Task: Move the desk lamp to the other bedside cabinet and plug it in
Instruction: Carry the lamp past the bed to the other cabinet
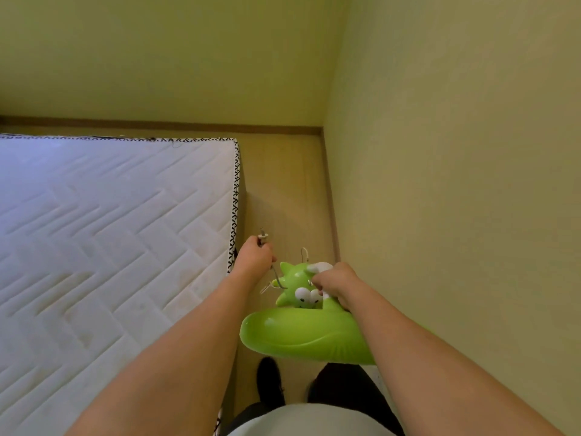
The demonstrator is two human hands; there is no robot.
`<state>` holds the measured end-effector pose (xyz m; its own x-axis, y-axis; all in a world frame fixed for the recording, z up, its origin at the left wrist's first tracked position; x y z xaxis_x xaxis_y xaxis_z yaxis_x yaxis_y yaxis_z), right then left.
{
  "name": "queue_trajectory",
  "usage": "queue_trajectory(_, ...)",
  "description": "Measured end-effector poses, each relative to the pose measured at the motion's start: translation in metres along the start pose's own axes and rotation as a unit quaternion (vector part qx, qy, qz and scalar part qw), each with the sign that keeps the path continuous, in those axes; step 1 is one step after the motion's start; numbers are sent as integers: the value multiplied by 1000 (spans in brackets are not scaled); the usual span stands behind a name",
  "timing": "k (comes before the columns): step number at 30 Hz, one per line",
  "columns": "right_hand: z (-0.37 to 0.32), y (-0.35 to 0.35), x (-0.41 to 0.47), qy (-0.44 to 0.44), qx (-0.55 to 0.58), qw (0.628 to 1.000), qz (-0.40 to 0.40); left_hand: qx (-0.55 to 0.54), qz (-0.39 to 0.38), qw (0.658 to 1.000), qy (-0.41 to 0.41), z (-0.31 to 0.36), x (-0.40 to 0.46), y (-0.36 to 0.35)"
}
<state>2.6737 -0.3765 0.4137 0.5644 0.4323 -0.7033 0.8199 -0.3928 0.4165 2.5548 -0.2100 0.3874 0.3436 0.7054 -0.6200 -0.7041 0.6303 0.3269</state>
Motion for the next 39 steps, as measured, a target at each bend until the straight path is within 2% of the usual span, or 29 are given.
queue_trajectory(3, -34, 8, 42, 0, 7, 1000, 5, 14, 0, 1000, 6, 23, 39, 3)
queue_trajectory(6, -63, 15, 80, -5, 2, 1000, 10, -1, 35, 999, -24, 57, 79, 11)
queue_trajectory(11, -137, 46, 169, 15, -30, 999, -3, -38, 79, 995, -41, 148, 165, 19)
queue_trajectory(19, -262, 96, 276, 75, -17, 997, -4, 7, 64, 996, -59, 273, 269, 20)
queue_trajectory(29, -414, 118, 430, 21, -24, 999, 9, -28, 68, 996, -45, 381, 452, 55)
queue_trajectory(39, -594, 127, 556, 49, -41, 998, -19, -101, 92, 991, 9, 504, 613, 126)
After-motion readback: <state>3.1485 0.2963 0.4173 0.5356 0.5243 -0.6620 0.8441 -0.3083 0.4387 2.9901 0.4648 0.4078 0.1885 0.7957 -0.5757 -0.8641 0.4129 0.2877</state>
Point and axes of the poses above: each hand's wrist, its own x-axis towards the middle knuckle, its own y-axis out of the back of the hand, z = x × y, the point moved 7 cm from there along x, towards the middle knuckle, and after that the axes turned 6 degrees about y, right-handed, at the moved point
